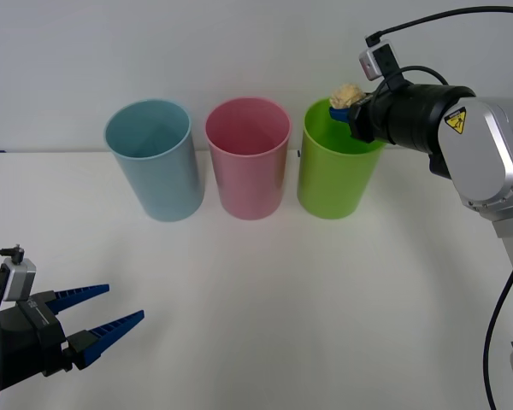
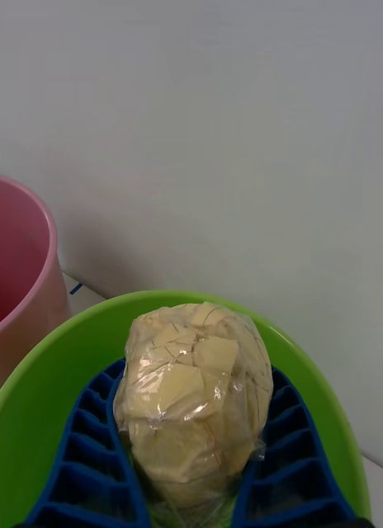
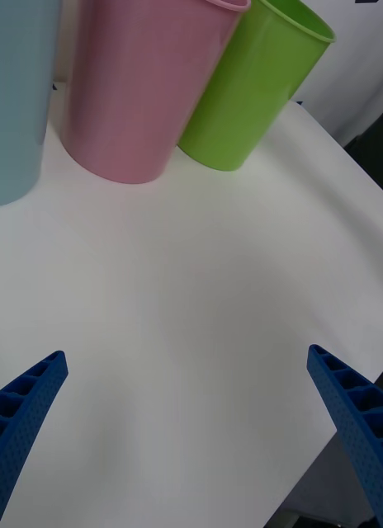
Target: Put cans in the blue bin and PET bottles in the pink bin and trash in the green bin.
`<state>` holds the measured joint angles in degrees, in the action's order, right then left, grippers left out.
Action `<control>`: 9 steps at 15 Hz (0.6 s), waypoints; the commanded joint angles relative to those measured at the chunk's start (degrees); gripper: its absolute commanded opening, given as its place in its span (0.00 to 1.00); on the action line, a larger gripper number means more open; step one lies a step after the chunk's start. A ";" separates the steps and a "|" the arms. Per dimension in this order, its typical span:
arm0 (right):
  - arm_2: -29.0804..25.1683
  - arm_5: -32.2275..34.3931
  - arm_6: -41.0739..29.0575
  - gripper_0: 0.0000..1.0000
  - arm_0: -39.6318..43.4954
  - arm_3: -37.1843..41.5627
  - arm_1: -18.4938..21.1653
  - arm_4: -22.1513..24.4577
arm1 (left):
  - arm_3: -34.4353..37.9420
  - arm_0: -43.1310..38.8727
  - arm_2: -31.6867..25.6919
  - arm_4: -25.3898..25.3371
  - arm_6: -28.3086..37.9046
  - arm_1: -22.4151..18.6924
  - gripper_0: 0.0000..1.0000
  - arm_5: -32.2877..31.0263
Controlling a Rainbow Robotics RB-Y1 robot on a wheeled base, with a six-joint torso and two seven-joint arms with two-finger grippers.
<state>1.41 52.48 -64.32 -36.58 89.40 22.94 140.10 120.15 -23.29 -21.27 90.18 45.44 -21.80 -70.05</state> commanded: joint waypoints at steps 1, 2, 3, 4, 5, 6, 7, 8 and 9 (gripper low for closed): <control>0.00 -0.89 1.30 1.00 0.11 -0.01 0.00 -0.01 | 0.00 0.00 0.00 0.00 0.00 0.00 1.00 0.00; 0.09 -0.98 1.57 1.00 0.11 -0.01 0.00 -0.01 | 0.00 0.00 0.00 0.00 0.00 0.00 1.00 0.00; 0.09 -1.07 1.83 1.00 0.11 -0.01 0.00 -0.01 | 0.00 0.00 0.00 0.00 0.00 0.00 1.00 0.00; 0.09 -1.07 1.92 1.00 0.11 -0.01 0.00 -0.01 | 0.00 0.00 0.00 0.00 0.00 0.00 1.00 0.00; 0.09 -1.07 2.01 1.00 0.11 -0.01 0.00 -0.09 | 0.00 0.00 0.00 0.00 0.00 0.00 1.00 0.00; 0.09 -1.07 2.01 1.00 0.11 -0.01 0.00 -0.09 | 0.00 0.00 0.00 0.00 0.00 0.00 1.00 0.00; 0.09 -1.07 2.01 1.00 -0.07 -0.01 0.00 -0.18 | 0.00 0.00 0.00 0.00 0.00 0.00 1.00 0.00; 0.09 -1.07 2.01 1.00 -0.07 -0.01 0.00 -0.18 | 0.00 0.00 0.00 0.00 0.00 0.00 1.00 0.00; 0.18 -1.16 1.83 1.00 -0.07 0.08 0.00 -0.36 | 0.00 0.00 0.00 0.00 0.00 0.00 1.00 0.00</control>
<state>1.53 51.38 -62.37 -36.64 89.39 22.94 139.89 120.15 -23.29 -21.27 90.18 45.44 -21.80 -70.05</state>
